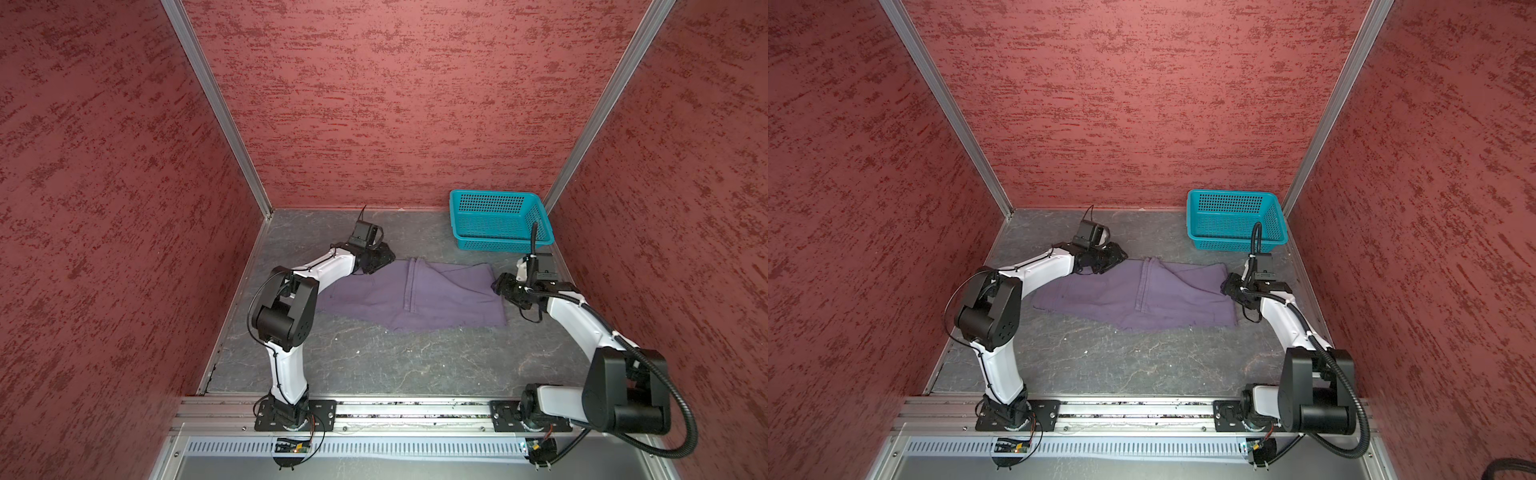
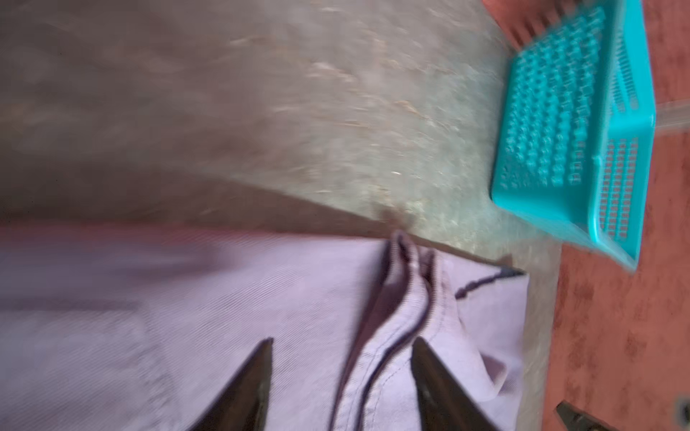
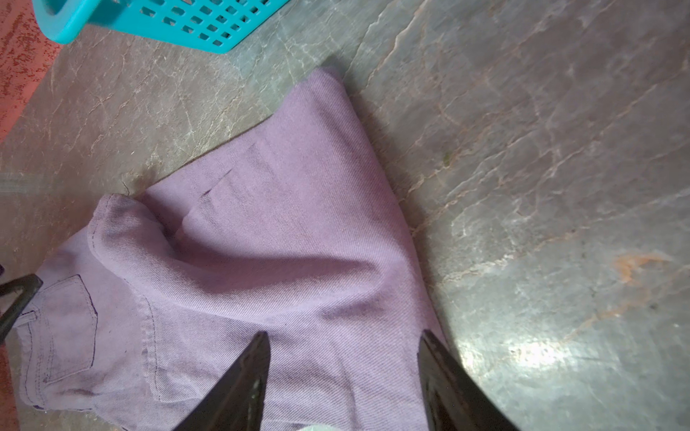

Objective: Fold and stack the trousers
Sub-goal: Smooth out the trousers at the center of the table.

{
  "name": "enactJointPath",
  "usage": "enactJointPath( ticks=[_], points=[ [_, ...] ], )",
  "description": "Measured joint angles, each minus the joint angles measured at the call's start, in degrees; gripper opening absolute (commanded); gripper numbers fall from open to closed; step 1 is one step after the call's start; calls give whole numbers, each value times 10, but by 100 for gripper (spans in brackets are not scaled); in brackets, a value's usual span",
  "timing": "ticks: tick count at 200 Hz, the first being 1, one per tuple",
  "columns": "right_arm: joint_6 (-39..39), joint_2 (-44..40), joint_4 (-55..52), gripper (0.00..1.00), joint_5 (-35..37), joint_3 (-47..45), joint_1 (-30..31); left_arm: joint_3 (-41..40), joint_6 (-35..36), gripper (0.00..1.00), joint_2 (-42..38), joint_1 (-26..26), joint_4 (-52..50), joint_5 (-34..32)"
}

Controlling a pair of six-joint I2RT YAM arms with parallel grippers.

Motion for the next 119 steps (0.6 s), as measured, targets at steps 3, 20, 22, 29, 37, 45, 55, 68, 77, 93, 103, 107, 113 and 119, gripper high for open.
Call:
enactJointPath(
  ticks=[3, 20, 22, 29, 37, 45, 55, 68, 77, 93, 103, 107, 113, 119],
  points=[
    [0, 0, 1, 63, -1, -1, 0, -6, 5, 37, -4, 1, -2, 0],
    [0, 0, 5, 63, -4, -9, 0, -33, -5, 39, -27, -17, -6, 5],
    [1, 0, 5, 63, -4, -9, 0, -35, -5, 40, -28, -20, -6, 6],
    [1, 0, 6, 63, -6, -12, 0, -45, -8, 47, -38, -38, -7, 11],
    [2, 0, 6, 63, -8, -14, 0, -54, -11, 53, -45, -59, -7, 16],
    [3, 0, 8, 63, -11, -16, 0, -61, -12, 56, -53, -85, -10, 21],
    [5, 0, 10, 63, -14, -17, 0, -71, -15, 58, -59, -113, -12, 29],
    [7, 0, 14, 63, -17, -17, 0, -83, -21, 58, -65, -143, -19, 34],
    [7, 0, 17, 63, -20, -17, 0, -89, -26, 58, -66, -152, -27, 36],
    [9, 0, 20, 63, -23, -17, 0, -96, -36, 58, -66, -155, -47, 31],
    [9, 0, 20, 63, -24, -17, 0, -96, -41, 58, -66, -155, -63, 25],
    [9, 0, 20, 63, -24, -17, 0, -96, -43, 58, -66, -154, -68, 21],
    [9, 0, 20, 63, -25, -17, 0, -96, -44, 58, -66, -154, -75, 16],
    [9, 0, 20, 63, -25, -17, 0, -95, -47, 58, -66, -155, -82, 11]
  ],
)
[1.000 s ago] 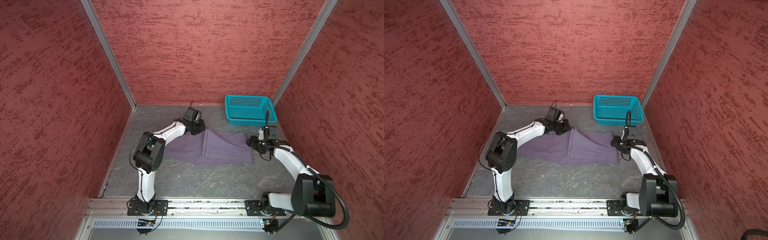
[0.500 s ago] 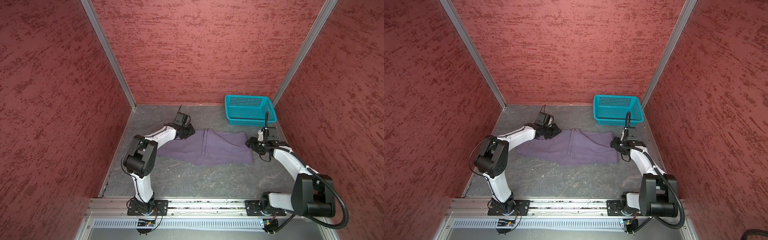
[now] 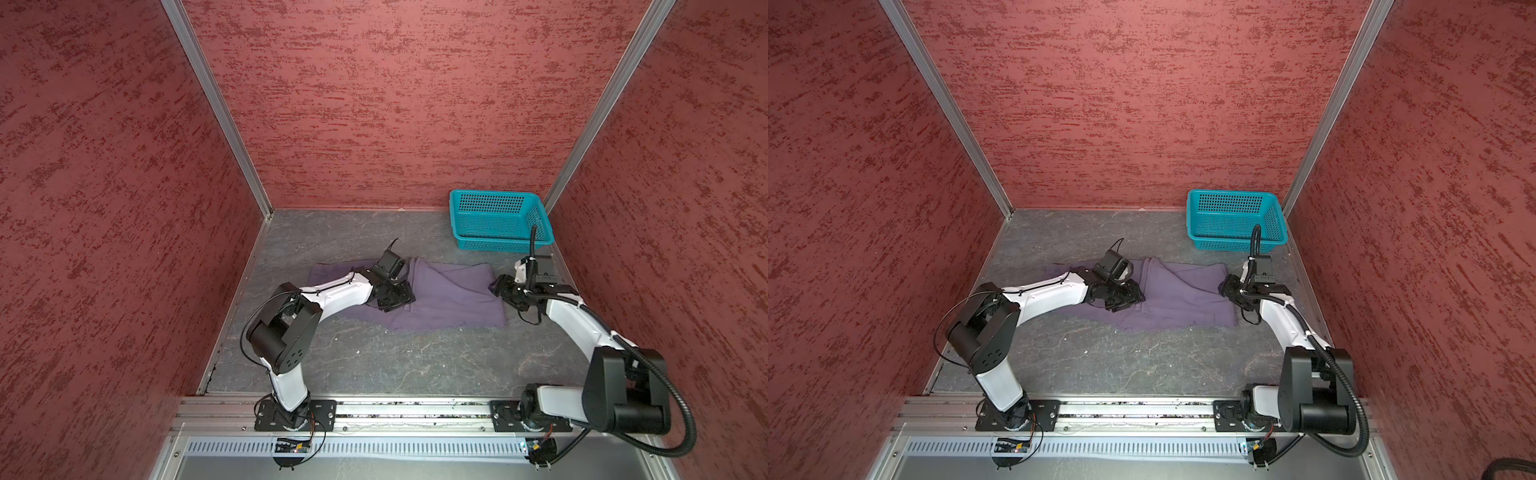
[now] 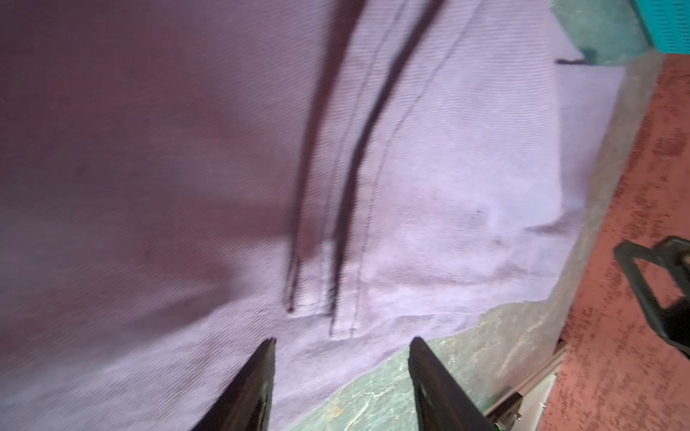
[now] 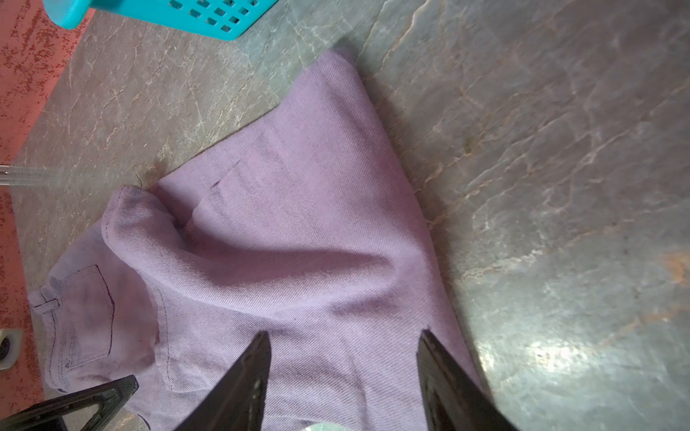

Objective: Fold and stack the trousers
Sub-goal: Smooth out the trousers at the center of the table.

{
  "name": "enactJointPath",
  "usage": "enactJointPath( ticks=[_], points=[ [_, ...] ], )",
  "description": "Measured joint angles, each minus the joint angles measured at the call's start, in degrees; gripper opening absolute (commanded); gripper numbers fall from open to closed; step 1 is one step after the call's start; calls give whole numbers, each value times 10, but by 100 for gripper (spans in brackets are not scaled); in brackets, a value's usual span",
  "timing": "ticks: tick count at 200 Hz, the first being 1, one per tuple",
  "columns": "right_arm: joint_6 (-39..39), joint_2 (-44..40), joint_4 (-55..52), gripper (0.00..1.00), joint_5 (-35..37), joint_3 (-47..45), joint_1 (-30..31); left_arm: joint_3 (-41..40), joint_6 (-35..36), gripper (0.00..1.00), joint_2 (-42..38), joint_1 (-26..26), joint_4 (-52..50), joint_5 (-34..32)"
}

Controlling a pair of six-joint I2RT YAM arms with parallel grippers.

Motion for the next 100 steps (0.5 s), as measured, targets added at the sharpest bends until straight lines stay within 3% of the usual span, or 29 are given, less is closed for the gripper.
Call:
enactJointPath(
  ticks=[53, 64, 84, 100],
  points=[
    [0, -3, 4, 63, 0, -15, 0, 41, -13, 51, 58, -26, -19, -9],
    [0, -3, 4, 63, 0, -17, 0, 50, -14, 44, 73, -31, -24, -11],
    [0, -3, 4, 63, 0, -18, 0, 58, -16, 19, 87, -34, -35, -13],
    [0, -3, 7, 63, 0, -18, 0, 65, -19, 8, 87, -34, -47, -14]
  ],
)
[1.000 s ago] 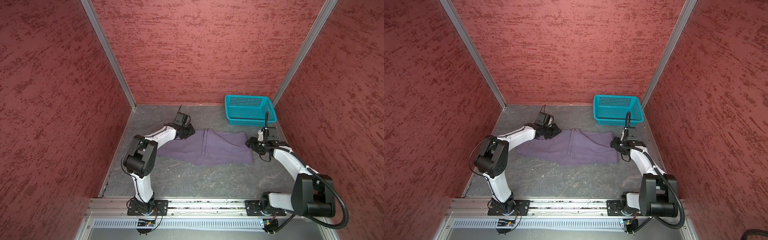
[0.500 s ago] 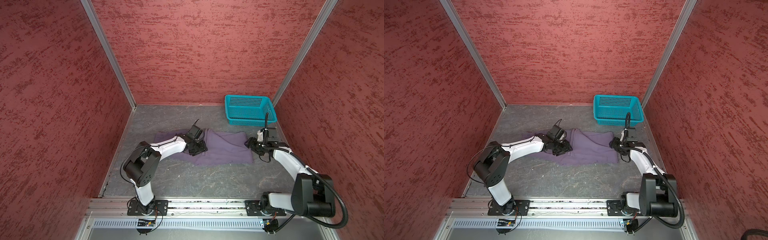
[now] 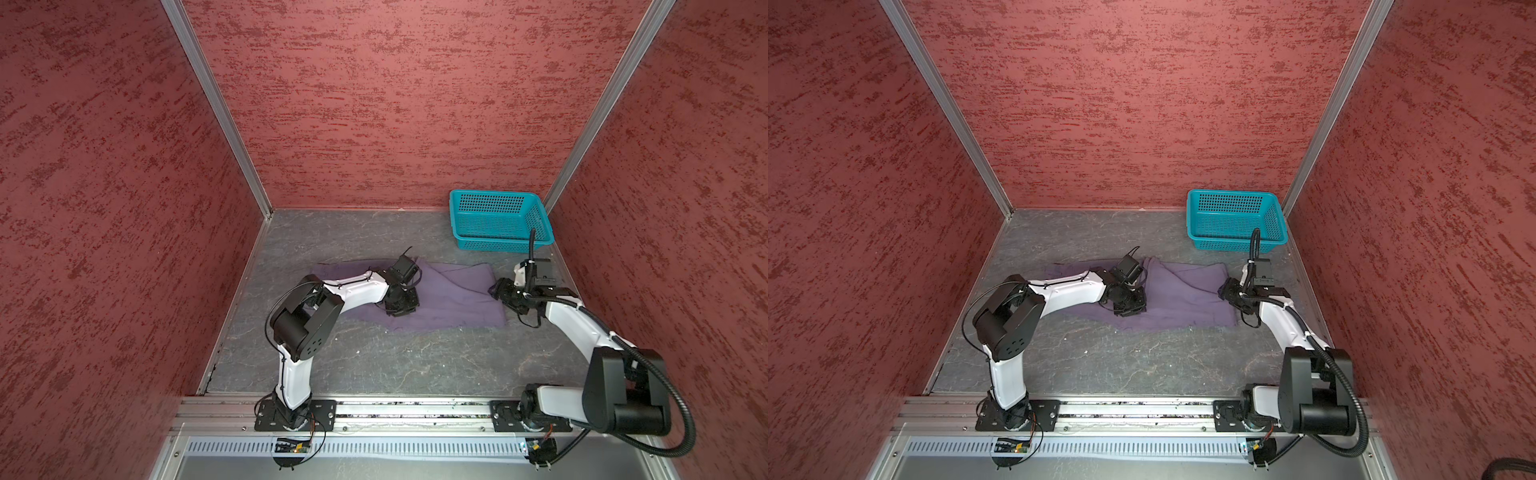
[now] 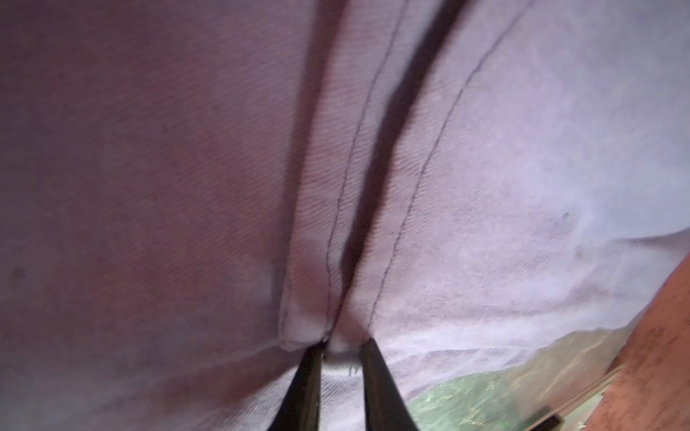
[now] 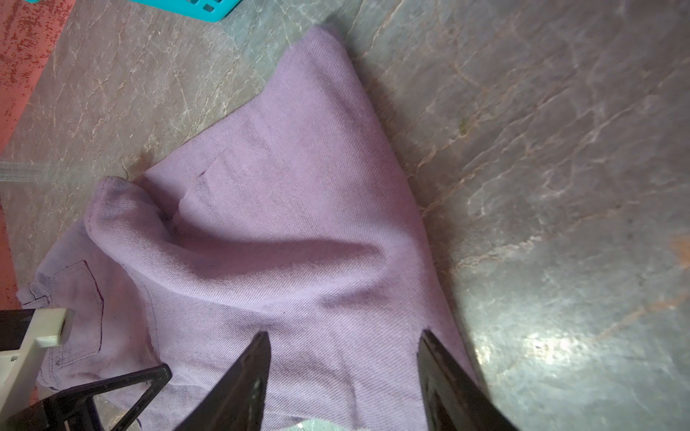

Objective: Fold and stack the trousers
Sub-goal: Smooth out the trousers at the center of the table.

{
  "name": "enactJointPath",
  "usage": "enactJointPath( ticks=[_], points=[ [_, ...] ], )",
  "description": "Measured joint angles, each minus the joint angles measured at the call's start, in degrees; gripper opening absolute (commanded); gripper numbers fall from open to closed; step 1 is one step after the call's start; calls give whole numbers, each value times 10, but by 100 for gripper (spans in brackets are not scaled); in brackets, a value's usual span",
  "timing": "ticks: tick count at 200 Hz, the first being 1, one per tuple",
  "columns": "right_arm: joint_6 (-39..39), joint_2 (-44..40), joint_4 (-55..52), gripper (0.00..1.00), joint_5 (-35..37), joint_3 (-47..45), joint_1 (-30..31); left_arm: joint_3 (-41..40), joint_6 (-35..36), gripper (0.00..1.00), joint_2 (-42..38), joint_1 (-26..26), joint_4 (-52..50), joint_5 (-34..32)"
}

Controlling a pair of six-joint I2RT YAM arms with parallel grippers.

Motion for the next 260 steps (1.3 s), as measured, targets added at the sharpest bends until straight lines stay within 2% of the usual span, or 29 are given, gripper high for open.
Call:
enactJointPath(
  ticks=[14, 59, 105, 118, 130, 135, 165, 173, 188, 215, 260],
  points=[
    [0, 0, 3, 64, 0, 0, 0, 10, -1, 0, 0, 0, -9, -3],
    [0, 0, 9, 64, 0, -1, 0, 42, 9, 0, -16, 2, -70, -6],
    [1, 10, 19, 64, -3, -1, 0, 54, 12, 0, -85, -11, -134, -13],
    [1, 11, 21, 63, -3, -1, 0, 47, 12, 17, -94, -15, -134, -16],
    [1, 12, 22, 63, -6, -1, 0, 36, 13, 41, -92, -17, -130, -17],
    [1, 13, 22, 63, -8, -1, 0, 31, 14, 48, -89, -16, -129, -17],
    [-2, 13, 20, 63, -9, -1, 0, 14, 5, 69, -47, 3, -118, -18],
    [-3, 13, 19, 63, -9, -1, 0, 12, 6, 72, -37, 8, -112, -19],
    [-4, 12, 19, 64, -9, -1, 0, 12, 7, 72, -28, 14, -104, -21],
    [-4, 12, 19, 64, -9, -2, 0, 12, 5, 55, -27, 19, -72, -18],
    [-3, 23, 21, 63, -11, -8, 0, 12, 8, 43, -27, 20, -28, -16]
  ],
)
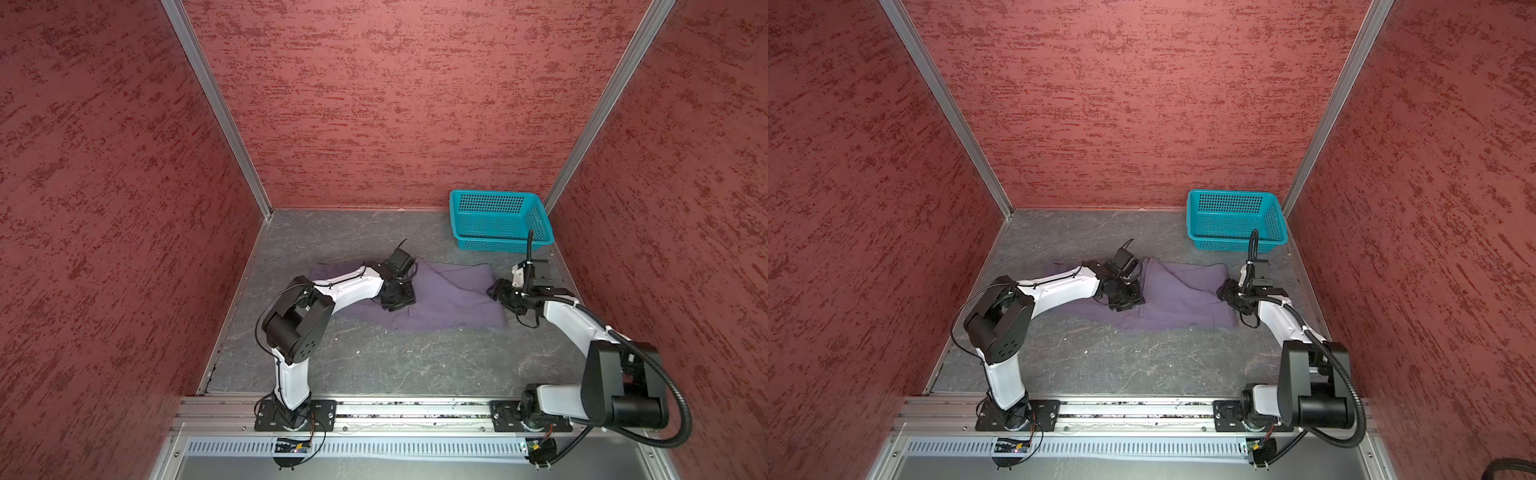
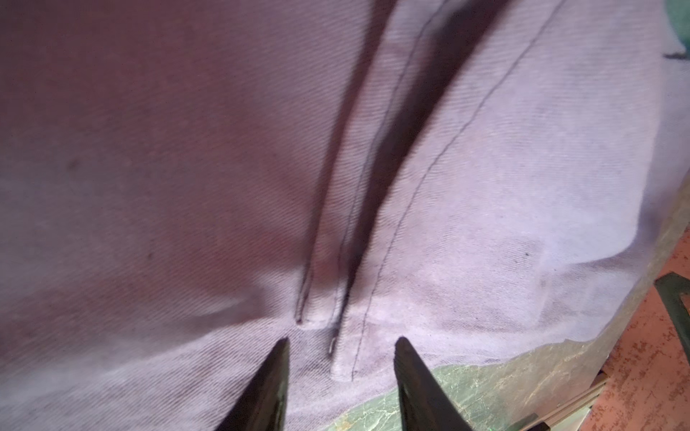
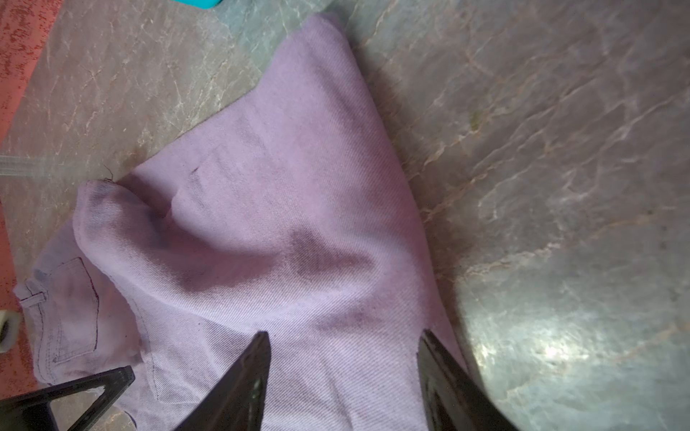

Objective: Fold and stack the trousers
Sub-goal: Smooth out the trousers at the center of the table.

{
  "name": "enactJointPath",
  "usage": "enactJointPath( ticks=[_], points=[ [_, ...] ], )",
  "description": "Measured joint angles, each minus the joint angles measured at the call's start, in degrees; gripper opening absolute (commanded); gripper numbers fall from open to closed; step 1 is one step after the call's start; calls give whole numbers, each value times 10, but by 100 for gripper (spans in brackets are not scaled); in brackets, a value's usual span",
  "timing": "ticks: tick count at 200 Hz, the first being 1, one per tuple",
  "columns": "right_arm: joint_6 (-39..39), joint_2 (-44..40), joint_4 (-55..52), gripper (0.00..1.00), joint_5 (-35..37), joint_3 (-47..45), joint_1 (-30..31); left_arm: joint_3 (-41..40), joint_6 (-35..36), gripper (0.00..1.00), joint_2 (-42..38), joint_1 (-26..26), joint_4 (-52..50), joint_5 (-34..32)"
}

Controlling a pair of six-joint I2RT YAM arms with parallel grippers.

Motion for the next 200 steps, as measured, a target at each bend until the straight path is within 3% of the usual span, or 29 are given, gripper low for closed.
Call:
enactJointPath(
  ticks=[80, 106, 133, 166, 200],
  points=[
    [0, 11, 0, 63, 0, 0, 0, 4, 3, 41, 37, -1, 16, -5],
    [0, 11, 0, 63, 0, 0, 0, 21, 8, 16, 51, -4, 17, -4],
    [-1, 11, 0, 63, 0, 0, 0, 36, 7, 0, 60, -9, 14, 1],
    [-2, 12, 0, 63, 0, 0, 0, 39, 1, 0, 45, -2, -5, 25],
    [-1, 12, 1, 63, 0, 0, 0, 39, 3, 0, -26, 1, -65, 43]
  ],
)
